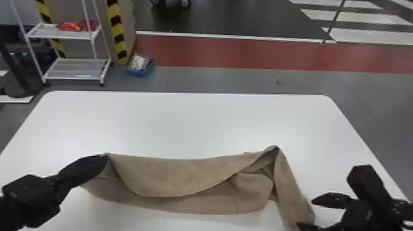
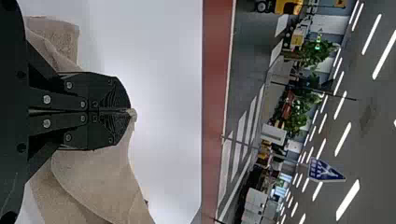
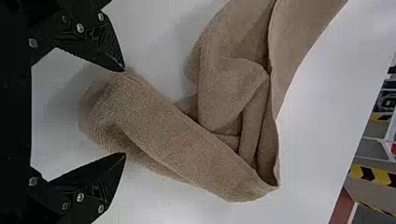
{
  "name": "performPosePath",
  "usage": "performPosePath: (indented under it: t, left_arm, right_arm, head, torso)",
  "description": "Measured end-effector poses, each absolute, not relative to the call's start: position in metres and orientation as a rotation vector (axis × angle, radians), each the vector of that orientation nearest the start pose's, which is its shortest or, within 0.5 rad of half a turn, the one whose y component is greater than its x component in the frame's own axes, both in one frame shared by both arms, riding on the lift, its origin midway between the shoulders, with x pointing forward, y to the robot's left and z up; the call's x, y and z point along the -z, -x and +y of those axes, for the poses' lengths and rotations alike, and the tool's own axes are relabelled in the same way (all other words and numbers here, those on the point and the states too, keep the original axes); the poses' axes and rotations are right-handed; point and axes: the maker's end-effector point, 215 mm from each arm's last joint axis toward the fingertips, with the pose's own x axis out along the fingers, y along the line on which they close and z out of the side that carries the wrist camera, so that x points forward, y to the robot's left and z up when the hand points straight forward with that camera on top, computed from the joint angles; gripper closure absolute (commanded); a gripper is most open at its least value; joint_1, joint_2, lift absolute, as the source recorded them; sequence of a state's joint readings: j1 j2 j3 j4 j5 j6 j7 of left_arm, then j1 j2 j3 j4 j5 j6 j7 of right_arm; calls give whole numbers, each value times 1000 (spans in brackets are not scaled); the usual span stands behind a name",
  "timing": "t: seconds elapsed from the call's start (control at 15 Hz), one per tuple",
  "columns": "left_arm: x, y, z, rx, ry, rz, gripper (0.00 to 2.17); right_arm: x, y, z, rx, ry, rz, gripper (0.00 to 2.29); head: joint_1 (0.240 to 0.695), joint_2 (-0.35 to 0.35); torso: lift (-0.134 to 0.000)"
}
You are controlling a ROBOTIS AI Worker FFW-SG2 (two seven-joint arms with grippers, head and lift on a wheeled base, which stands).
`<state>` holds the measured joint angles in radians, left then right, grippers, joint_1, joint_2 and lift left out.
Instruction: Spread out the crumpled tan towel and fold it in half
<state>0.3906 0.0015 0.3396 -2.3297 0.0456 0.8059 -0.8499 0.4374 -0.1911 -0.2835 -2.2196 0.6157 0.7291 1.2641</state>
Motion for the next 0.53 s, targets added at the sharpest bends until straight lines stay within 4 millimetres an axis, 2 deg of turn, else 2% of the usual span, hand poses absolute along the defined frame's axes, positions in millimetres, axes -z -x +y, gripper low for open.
performPosePath:
  t: [0.07, 0.13, 0.2, 0.33, 0.53]
  left_arm:
    - [342, -407, 228, 525, 157, 401, 1885]
    - [342, -407, 228, 525, 157, 401, 1885]
    - [342, -407, 228, 525, 156, 401, 1885]
    - [342, -407, 228, 525, 156, 402, 1885]
    - [342, -406, 228, 524, 156, 403, 1885]
  right_arm:
    - [449, -335, -313, -629, 354, 881, 525]
    - [454, -335, -315, -627, 354, 895, 822]
    - [459, -335, -316, -630, 354, 906, 1247]
    - [460, -340, -314, -648, 370, 887, 1946]
    - [448, -352, -318, -657, 436, 821, 2013]
  head:
    - [695, -127]
    - [695, -134]
    - [695, -136]
    - [695, -134]
    - [695, -134]
  torso:
    - [-120]
    - [-120]
    - [-120]
    - [-120]
    - [-120]
